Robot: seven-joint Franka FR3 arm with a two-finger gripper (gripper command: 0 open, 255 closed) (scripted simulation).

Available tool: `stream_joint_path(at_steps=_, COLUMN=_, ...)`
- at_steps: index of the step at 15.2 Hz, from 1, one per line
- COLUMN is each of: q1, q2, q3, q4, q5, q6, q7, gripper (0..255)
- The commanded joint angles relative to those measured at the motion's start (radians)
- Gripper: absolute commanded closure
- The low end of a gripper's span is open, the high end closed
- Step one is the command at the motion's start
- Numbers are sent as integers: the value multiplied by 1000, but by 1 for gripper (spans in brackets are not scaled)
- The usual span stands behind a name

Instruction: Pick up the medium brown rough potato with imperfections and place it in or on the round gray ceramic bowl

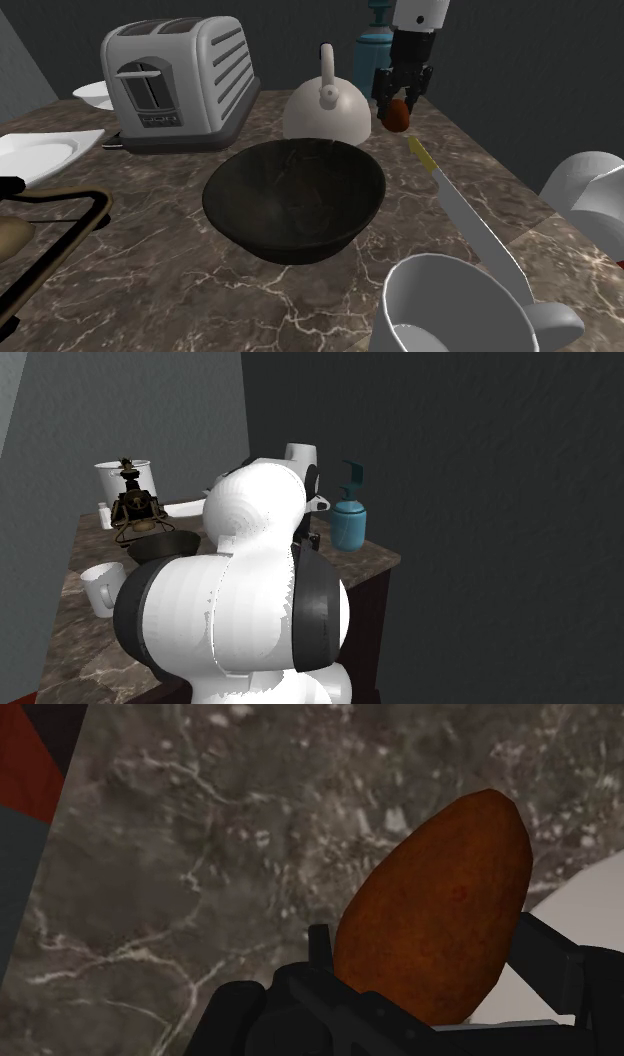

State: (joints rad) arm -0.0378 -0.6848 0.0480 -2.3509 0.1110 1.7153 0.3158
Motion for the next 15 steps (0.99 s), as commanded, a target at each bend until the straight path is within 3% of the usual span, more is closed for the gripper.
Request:
stream_joint_path(at_steps=1, q1=0, q2=0, q3=0, q4=0, q5=0, q6=0, q7=0, gripper=255)
stream_joint_path(at_steps=7, q1=0, q2=0, q3=0, q4=0, q5=0, q6=0, q7=0, gripper=255)
stream_joint_path(at_steps=15, q1=-1, q2=22, q3=-4, q4=123, q5=-4, q6=-101, q7=8, gripper=255)
